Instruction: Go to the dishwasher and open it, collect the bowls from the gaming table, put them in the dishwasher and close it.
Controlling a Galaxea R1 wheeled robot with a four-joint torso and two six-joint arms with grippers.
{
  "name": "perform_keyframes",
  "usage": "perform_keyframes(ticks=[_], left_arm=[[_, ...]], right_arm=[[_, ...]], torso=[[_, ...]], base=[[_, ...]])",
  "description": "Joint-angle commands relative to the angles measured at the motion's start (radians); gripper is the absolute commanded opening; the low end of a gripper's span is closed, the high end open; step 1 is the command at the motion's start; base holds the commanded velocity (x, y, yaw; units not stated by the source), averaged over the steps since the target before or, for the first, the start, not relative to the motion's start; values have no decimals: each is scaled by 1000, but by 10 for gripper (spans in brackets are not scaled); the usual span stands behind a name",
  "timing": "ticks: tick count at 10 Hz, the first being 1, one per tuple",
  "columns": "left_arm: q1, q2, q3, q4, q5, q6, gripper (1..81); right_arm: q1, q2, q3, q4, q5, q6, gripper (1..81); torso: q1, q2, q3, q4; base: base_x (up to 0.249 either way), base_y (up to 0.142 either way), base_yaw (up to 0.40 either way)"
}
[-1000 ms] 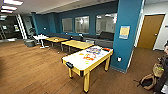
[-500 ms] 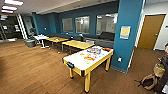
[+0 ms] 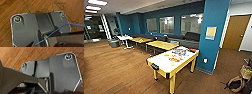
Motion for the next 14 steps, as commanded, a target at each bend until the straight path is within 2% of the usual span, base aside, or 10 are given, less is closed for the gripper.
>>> perform_keyframes(ticks=[1, 14], left_arm=[[-34, 5, 10, 6, 46, 8, 811], [-34, 8, 10, 8, 47, 8, 811]], right_arm=[[31, -10, 4, -11, -49, -2, 811], [30, -10, 1, -11, -49, -2, 811]], torso=[[0, 0, 0, 0], [0, 0, 0, 0]], base=[[140, 0, 0], [126, 0, 0]])
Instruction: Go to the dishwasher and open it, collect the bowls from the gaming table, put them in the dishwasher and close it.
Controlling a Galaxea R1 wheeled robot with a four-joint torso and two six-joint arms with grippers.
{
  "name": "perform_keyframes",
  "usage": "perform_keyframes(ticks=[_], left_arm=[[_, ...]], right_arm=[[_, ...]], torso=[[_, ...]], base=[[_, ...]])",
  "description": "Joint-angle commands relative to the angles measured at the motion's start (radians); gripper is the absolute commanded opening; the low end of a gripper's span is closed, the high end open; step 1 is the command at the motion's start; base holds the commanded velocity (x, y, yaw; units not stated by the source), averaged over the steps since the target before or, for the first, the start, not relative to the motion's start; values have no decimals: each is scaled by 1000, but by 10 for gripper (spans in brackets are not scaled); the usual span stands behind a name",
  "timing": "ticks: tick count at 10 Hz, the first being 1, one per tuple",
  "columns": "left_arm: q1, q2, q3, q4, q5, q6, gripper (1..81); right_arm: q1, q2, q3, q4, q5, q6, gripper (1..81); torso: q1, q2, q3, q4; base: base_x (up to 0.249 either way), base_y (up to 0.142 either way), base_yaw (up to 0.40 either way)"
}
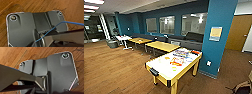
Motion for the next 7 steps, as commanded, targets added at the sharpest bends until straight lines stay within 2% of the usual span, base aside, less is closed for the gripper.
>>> perform_keyframes(ticks=[1, 7], left_arm=[[-42, -5, 3, 7, 44, 8, 811], [-42, 1, 3, 9, 44, 8, 811]], right_arm=[[39, 0, 8, -12, -44, -2, 811], [38, 0, -1, -12, -44, -2, 811]], torso=[[0, 0, 0, 0], [0, 0, 0, 0]], base=[[96, 0, 0], [86, 0, 0]])
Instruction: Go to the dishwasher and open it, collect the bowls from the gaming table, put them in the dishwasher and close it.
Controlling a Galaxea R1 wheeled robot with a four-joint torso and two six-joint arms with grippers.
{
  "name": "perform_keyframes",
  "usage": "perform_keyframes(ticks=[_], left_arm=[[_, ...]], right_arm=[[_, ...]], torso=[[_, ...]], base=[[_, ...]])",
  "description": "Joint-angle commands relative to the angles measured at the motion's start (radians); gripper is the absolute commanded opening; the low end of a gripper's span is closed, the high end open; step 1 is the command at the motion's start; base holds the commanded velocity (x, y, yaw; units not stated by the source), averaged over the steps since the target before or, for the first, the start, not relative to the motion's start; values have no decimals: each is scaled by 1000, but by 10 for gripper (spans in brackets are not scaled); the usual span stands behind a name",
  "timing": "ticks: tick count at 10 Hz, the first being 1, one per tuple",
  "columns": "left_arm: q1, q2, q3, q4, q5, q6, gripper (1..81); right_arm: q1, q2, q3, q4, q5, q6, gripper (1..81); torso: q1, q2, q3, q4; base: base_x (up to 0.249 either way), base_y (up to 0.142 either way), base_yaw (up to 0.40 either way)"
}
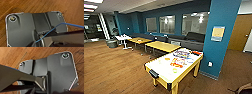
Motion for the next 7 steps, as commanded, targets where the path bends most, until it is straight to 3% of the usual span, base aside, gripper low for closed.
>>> perform_keyframes(ticks=[1, 7], left_arm=[[-36, -7, 3, 10, 45, 8, 811], [-36, -7, 3, 10, 45, 8, 811]], right_arm=[[33, 0, 2, -12, -43, -3, 811], [33, 1, 2, -10, -43, -3, 811]], torso=[[0, 0, 0, 0], [-1, 0, 0, 0]], base=[[64, 0, 0], [22, 0, 0]])
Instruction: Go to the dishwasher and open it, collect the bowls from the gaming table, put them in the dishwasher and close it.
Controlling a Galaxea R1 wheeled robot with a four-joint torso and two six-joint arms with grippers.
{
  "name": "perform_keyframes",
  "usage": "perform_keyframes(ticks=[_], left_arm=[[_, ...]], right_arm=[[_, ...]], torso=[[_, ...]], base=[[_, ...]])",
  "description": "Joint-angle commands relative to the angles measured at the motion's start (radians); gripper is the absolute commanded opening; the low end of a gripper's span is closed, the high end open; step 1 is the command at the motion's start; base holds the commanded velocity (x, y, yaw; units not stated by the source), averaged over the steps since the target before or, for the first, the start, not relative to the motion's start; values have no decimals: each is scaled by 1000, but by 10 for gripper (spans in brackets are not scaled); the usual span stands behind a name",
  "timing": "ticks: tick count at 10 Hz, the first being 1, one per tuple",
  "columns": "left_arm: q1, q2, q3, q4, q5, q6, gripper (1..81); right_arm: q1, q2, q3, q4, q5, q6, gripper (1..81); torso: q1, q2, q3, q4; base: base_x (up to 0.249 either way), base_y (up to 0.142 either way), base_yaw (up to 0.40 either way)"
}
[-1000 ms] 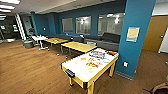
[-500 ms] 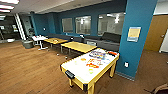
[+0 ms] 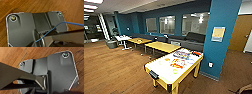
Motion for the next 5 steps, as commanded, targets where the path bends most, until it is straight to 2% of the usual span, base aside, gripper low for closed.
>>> perform_keyframes(ticks=[1, 5], left_arm=[[-44, -4, 4, 8, 43, 8, 811], [-44, -4, 4, 8, 43, 8, 811]], right_arm=[[42, -2, 5, -12, -45, -2, 811], [42, 0, 5, -12, -45, -3, 811]], torso=[[0, 0, 0, 0], [0, 0, 0, 0]], base=[[0, 0, 0], [0, 0, 0]])
